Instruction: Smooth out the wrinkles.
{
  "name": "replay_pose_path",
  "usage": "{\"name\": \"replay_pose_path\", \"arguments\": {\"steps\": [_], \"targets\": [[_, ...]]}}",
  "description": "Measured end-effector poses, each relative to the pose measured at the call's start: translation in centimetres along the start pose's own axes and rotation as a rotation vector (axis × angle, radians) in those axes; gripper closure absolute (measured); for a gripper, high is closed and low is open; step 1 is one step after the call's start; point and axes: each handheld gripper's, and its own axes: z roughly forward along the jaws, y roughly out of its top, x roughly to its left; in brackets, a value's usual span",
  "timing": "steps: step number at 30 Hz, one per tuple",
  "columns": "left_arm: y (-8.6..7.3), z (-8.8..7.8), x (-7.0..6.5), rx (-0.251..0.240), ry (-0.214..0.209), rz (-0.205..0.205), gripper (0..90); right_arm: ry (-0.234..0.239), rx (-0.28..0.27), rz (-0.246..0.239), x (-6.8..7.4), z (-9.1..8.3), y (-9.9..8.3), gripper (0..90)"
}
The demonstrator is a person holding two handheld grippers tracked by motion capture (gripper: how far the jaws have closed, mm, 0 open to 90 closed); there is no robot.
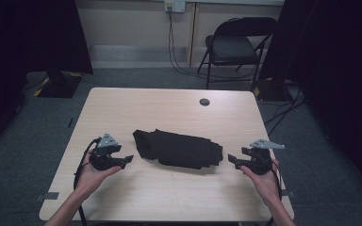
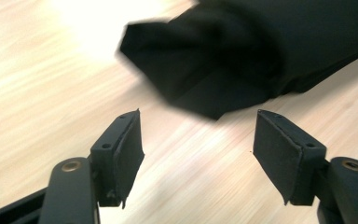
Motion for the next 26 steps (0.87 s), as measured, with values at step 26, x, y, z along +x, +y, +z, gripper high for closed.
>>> {"name": "replay_pose_path", "arguments": {"steps": [26], "targets": [[-5.3, 2.0, 3.3, 0.006, 0.11, -0.071, 11.5, -0.18, 0.081, -0.011, -3.1, 2.3, -4.5, 22.4]]}}
